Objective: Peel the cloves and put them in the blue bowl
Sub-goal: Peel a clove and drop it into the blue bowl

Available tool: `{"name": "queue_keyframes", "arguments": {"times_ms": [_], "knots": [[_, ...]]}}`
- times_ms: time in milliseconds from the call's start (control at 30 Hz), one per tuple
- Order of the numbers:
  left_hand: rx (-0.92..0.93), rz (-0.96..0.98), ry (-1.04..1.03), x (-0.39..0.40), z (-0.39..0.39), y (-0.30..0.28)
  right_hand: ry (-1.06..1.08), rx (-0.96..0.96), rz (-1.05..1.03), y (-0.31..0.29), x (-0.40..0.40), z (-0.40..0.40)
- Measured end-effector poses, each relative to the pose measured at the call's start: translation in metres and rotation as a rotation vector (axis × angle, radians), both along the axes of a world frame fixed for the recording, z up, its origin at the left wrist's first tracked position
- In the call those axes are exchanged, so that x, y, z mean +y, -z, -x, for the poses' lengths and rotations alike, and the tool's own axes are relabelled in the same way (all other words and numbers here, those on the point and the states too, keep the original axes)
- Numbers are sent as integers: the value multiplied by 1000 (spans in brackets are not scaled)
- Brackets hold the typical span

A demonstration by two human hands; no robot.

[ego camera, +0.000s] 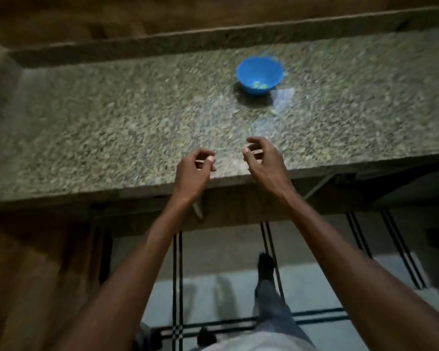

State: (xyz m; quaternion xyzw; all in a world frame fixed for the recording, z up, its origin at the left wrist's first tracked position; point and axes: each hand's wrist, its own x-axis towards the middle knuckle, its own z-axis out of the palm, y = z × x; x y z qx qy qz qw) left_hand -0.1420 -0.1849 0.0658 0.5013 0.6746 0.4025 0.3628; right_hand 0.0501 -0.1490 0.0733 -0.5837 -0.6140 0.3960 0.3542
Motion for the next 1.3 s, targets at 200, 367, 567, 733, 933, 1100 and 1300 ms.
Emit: {"name": "queue_keyframes", "arguments": {"times_ms": [200,367,567,733,933,1100,1300], "knots": [[205,32,89,105,-70,8,4,-161,1,12,85,-75],[338,101,155,165,-91,30,-39,-259,32,31,138,-108],[429,96,187,208,-77,56,-8,-335,34,56,193,-109],[487,3,317,238,-83,62,91,-453,2,64,246,-113],[438,-46,332,255,-89,80,7,-592,-72,82,271,-133],[416,-72,306,254,-90,85,-19,-534,-123,81,268,-133],[389,-34,181,258,-102,86,95,-277,-59,40,287,-135]]}}
